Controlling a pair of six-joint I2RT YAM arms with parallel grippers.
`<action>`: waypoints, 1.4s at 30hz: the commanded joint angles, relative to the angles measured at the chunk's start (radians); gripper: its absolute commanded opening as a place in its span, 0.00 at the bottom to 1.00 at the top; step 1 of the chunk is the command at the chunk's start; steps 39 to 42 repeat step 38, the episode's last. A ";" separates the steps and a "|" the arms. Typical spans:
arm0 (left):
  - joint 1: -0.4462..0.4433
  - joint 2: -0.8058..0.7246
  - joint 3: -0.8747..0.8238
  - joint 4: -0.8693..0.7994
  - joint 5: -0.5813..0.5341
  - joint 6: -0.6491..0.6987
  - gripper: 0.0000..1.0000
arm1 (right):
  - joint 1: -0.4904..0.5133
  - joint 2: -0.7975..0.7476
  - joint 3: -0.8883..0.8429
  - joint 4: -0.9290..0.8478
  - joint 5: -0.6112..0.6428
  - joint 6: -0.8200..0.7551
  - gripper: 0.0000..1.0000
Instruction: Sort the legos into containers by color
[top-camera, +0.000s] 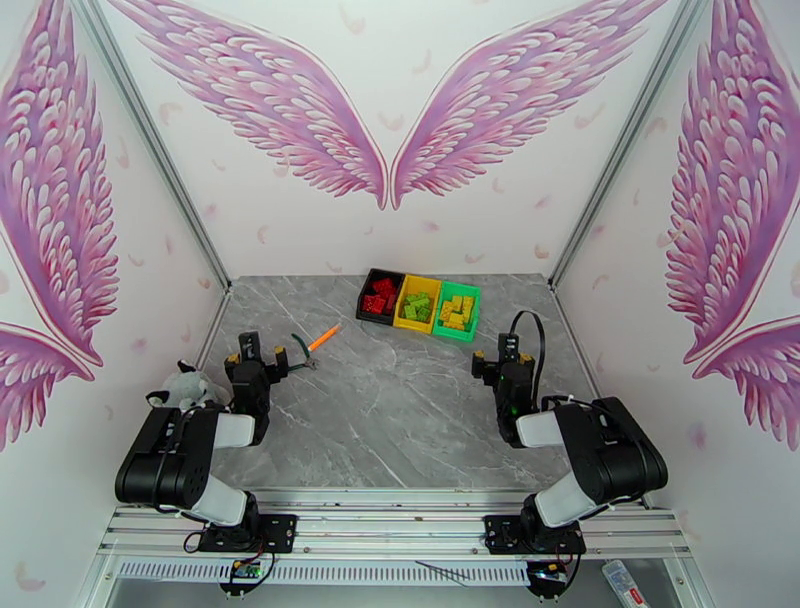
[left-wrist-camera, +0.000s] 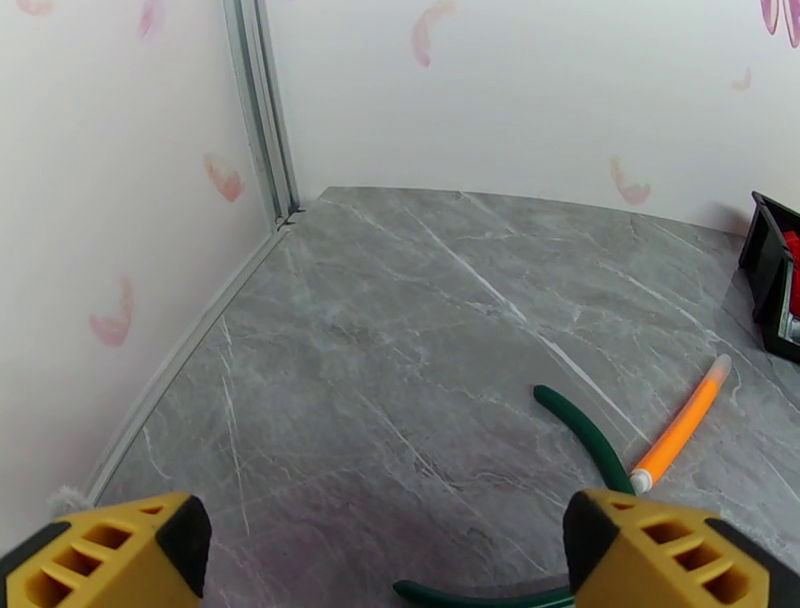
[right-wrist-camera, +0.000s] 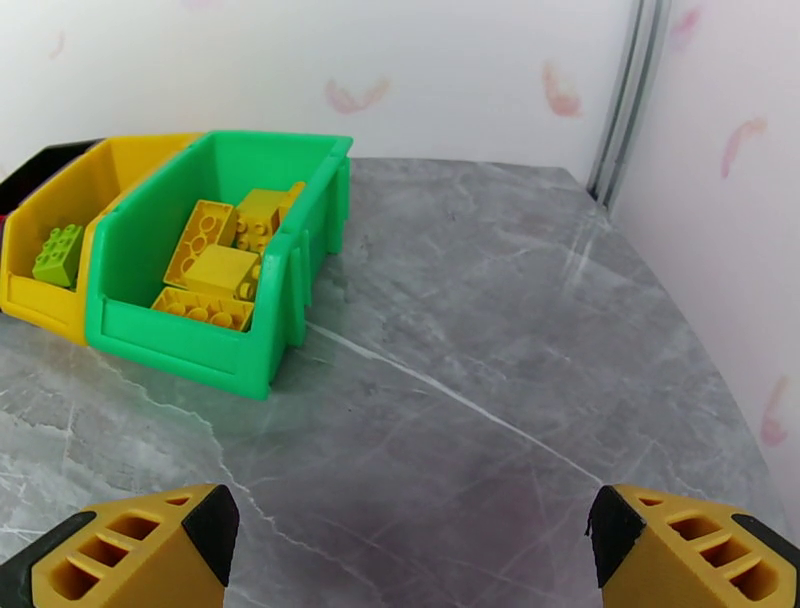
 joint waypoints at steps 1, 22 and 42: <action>0.006 0.001 0.019 -0.014 0.020 -0.007 0.99 | -0.010 -0.018 0.024 -0.013 -0.015 0.014 0.99; -0.007 0.003 0.019 -0.007 0.005 0.006 0.99 | -0.007 -0.021 0.017 -0.004 -0.016 0.008 0.99; -0.008 0.003 0.019 -0.008 0.005 0.005 0.99 | -0.011 -0.018 0.021 -0.010 -0.028 0.010 0.99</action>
